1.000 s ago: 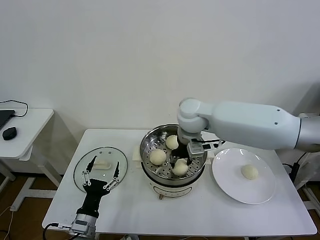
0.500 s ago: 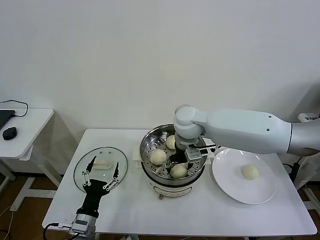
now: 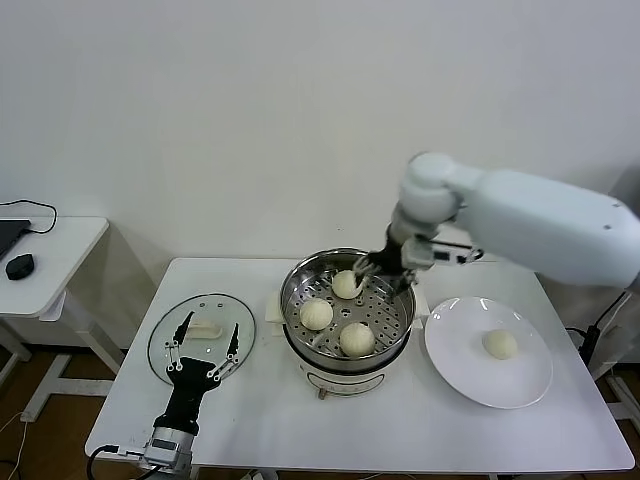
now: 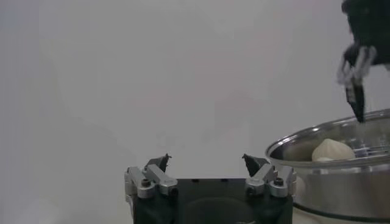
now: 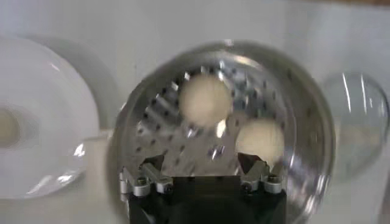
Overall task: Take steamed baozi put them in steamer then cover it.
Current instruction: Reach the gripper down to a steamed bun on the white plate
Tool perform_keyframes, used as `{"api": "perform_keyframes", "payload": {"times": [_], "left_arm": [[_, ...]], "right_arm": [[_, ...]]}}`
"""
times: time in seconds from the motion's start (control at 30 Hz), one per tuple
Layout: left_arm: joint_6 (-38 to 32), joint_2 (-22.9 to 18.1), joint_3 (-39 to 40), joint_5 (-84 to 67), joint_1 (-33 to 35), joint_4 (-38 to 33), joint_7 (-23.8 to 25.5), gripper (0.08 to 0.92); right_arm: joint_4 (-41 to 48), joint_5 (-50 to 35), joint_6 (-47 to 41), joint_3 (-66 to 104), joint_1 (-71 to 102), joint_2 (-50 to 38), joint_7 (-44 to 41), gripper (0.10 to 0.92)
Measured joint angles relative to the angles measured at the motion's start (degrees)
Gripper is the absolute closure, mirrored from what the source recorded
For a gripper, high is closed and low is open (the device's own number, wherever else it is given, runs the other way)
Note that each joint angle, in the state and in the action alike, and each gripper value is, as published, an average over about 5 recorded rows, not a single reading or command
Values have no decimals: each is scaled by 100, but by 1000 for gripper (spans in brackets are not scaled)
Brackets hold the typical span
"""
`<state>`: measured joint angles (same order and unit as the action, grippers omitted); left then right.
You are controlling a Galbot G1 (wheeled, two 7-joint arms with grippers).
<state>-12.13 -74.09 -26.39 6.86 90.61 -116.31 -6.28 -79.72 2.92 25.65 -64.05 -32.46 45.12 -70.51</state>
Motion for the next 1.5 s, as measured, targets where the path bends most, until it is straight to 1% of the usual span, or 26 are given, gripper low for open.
{"api": "perform_keyframes", "payload": {"times": [0.27,0.47,0.6,0.97,1.5], "left_arm": [[43,-26,33,23,5,-41,4,177],[57,-24,-9,24,17,-42,4,177],[75,-33,-17,29,17,-27,4,177],[97,-48,-30,59,27,-5,0,177],[72,-28,-35,66,51,28,-8,177]], "right_arm": [[1116,-503,-1021,213,351,-669,-49,203],[1895,-669,-1466,543,981,-877,18,203],[2257,-709,-1680,806,1501,-924,79,203],[2903,-577,-1981,1441,2664,-809,227,203],[3465,-447,-2130,1790,3164,-481,306,203]]}}
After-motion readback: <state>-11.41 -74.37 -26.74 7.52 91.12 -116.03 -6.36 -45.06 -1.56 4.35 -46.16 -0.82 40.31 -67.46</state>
